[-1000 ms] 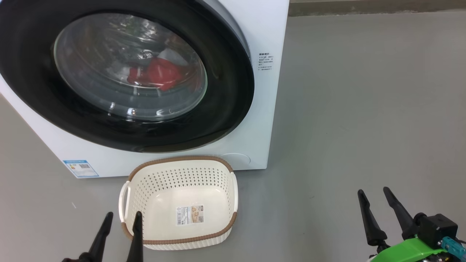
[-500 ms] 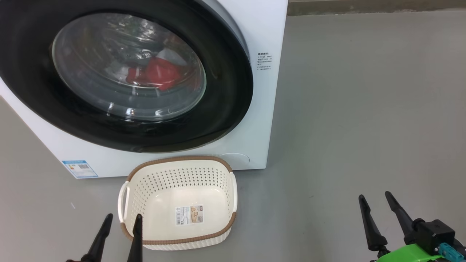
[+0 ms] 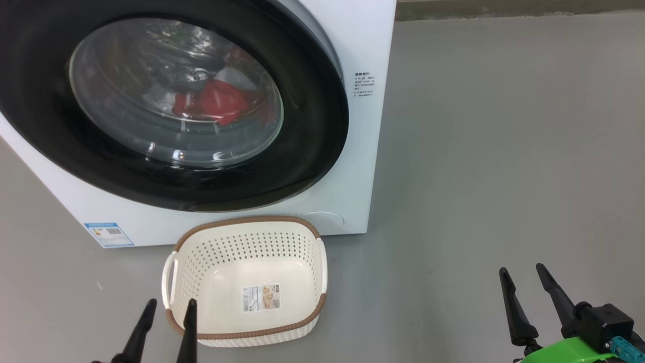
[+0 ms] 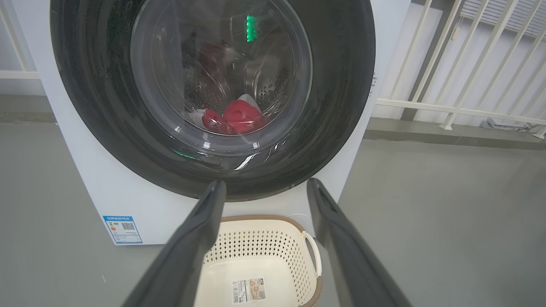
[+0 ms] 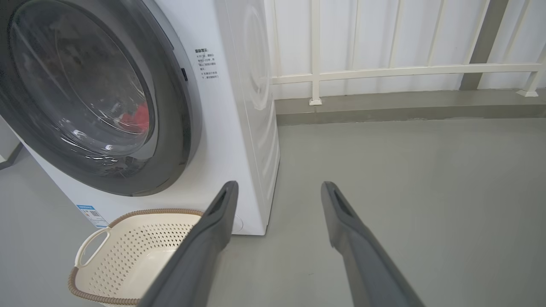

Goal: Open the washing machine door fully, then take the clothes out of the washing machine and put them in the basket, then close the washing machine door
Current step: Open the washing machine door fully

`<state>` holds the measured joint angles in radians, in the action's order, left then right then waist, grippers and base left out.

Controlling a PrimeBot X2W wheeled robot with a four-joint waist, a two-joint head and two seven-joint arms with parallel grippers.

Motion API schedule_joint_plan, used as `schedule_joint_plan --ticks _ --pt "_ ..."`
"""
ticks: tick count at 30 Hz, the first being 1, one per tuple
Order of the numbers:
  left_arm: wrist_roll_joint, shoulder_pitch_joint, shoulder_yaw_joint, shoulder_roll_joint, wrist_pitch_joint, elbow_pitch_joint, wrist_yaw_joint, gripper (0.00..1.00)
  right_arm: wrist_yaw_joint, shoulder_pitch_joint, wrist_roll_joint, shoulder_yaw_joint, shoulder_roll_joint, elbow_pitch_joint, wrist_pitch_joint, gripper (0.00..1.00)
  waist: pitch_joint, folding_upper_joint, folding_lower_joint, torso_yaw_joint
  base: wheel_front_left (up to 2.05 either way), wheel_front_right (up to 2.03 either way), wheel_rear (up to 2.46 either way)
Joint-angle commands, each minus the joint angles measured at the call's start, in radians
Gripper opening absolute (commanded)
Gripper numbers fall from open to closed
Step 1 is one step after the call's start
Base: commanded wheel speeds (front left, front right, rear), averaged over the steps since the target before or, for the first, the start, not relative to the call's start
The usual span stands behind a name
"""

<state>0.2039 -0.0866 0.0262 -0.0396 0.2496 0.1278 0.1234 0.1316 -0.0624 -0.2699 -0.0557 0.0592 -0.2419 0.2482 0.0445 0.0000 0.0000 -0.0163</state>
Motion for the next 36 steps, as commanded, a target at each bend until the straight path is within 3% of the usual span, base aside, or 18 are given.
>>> schedule_joint_plan --ticks 1,13,14,16,17,21,36 --pt "0.003 0.015 0.033 -0.011 0.012 -0.020 0.003 1.00 -0.001 0.011 0.013 0.020 0.010 0.028 0.014 1.00 0.000 0.0000 0.0000 0.000 0.00 0.00 0.00" --pt "0.005 0.022 0.034 -0.011 0.012 -0.016 0.004 1.00 -0.001 0.024 0.013 0.025 0.010 0.041 0.014 1.00 0.004 0.0000 0.0000 0.003 0.00 0.00 0.00" --pt "0.005 0.022 0.034 -0.011 0.012 -0.016 0.004 1.00 -0.001 0.026 0.011 0.026 0.009 0.044 0.014 0.64 0.005 0.0000 0.0000 0.004 0.00 0.00 0.00" --pt "0.005 0.024 0.033 -0.011 0.012 -0.017 0.005 1.00 -0.001 0.033 0.008 0.029 0.008 0.051 0.014 0.28 0.007 0.0000 0.0000 0.005 0.00 0.00 0.00" --pt "0.006 0.025 0.033 -0.011 0.012 -0.017 0.005 1.00 -0.001 0.038 0.003 0.033 0.007 0.056 0.014 0.00 0.008 0.0000 0.0000 0.005 0.00 0.00 0.00" --pt "0.009 0.030 0.029 -0.011 0.012 -0.020 0.005 1.00 -0.001 0.072 -0.042 0.051 0.003 0.077 0.014 0.00 0.016 0.0000 0.0000 0.007 0.00 0.00 0.00" --pt "0.015 0.085 -0.005 -0.011 0.012 -0.025 0.006 1.00 -0.001 0.388 -0.395 0.106 -0.009 0.125 0.014 0.00 0.081 0.0000 0.0000 0.051 0.00 0.00 0.00"
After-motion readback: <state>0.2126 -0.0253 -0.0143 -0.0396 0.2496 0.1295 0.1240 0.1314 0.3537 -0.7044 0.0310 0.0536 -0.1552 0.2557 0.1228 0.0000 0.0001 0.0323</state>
